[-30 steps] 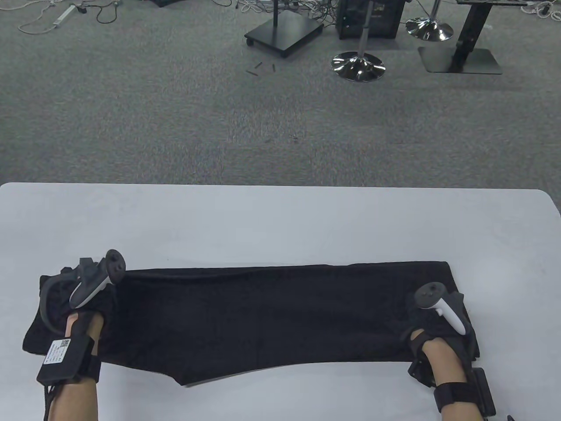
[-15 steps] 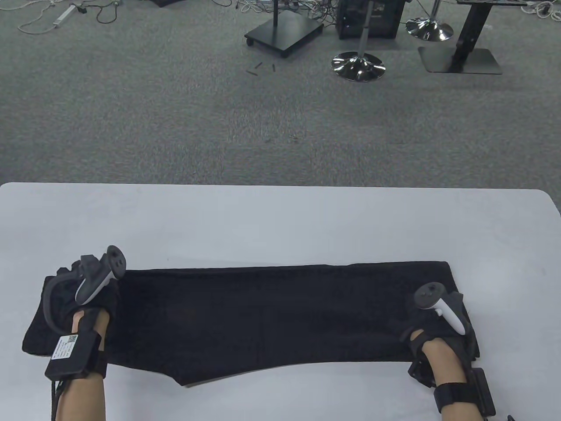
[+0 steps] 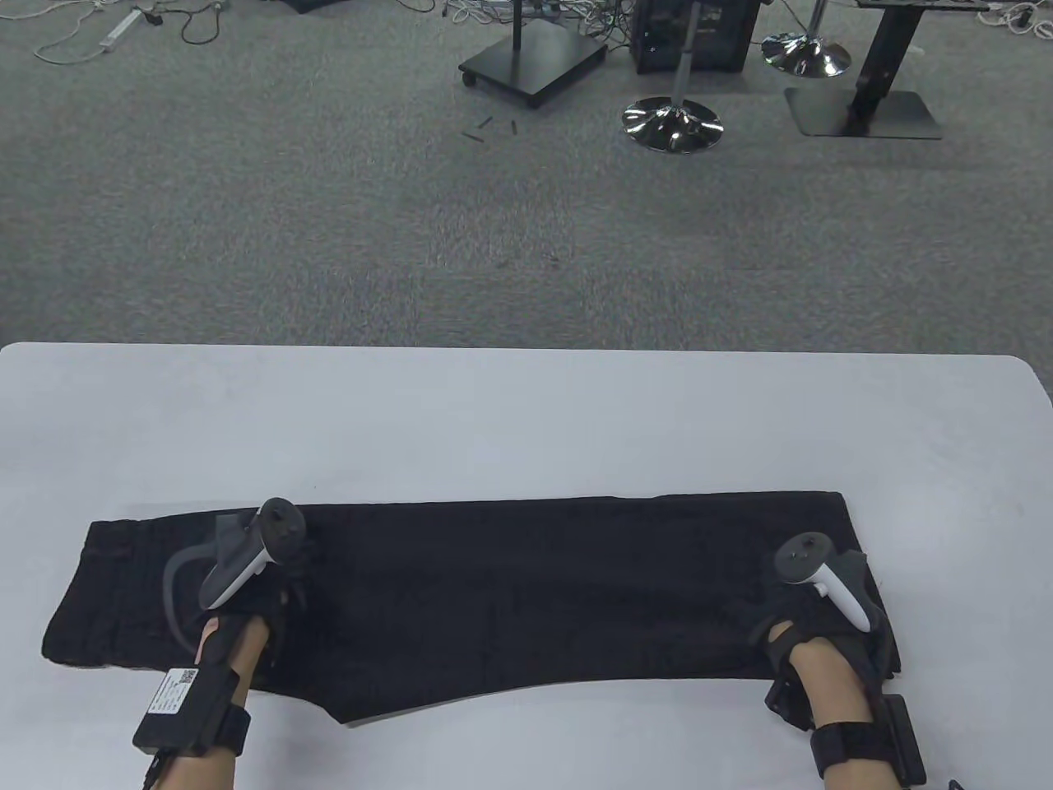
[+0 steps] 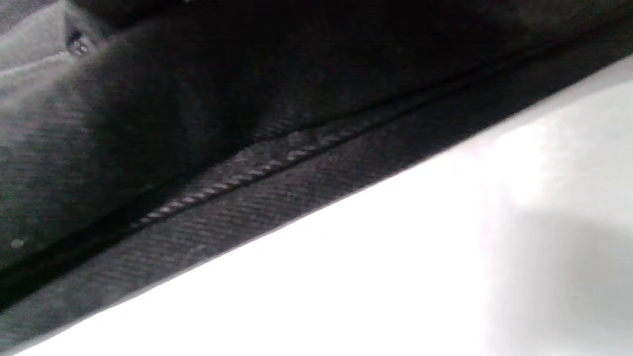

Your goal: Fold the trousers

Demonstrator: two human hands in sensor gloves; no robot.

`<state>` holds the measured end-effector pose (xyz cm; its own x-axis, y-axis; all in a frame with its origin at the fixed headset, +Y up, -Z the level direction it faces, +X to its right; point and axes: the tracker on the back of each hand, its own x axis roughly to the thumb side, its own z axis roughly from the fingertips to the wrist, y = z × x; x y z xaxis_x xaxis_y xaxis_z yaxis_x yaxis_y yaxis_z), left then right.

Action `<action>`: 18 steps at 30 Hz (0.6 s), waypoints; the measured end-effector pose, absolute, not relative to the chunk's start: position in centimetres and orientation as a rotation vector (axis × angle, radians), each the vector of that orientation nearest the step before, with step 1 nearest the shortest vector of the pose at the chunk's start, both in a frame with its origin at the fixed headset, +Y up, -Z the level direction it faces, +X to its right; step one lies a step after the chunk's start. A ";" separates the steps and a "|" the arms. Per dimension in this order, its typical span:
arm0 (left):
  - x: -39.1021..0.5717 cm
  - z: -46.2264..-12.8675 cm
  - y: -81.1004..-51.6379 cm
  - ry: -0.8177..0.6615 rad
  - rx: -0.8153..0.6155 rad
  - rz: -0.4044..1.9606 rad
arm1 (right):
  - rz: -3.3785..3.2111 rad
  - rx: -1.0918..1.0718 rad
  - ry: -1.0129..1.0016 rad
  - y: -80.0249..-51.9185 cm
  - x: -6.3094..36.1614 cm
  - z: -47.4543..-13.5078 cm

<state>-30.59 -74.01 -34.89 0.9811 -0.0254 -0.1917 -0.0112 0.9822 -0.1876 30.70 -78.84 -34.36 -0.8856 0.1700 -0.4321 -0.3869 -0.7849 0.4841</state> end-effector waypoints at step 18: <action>-28.4 -31.6 -78.5 0.177 -0.396 0.100 | 2.774 -0.575 0.651 -77.3 30.6 -32.0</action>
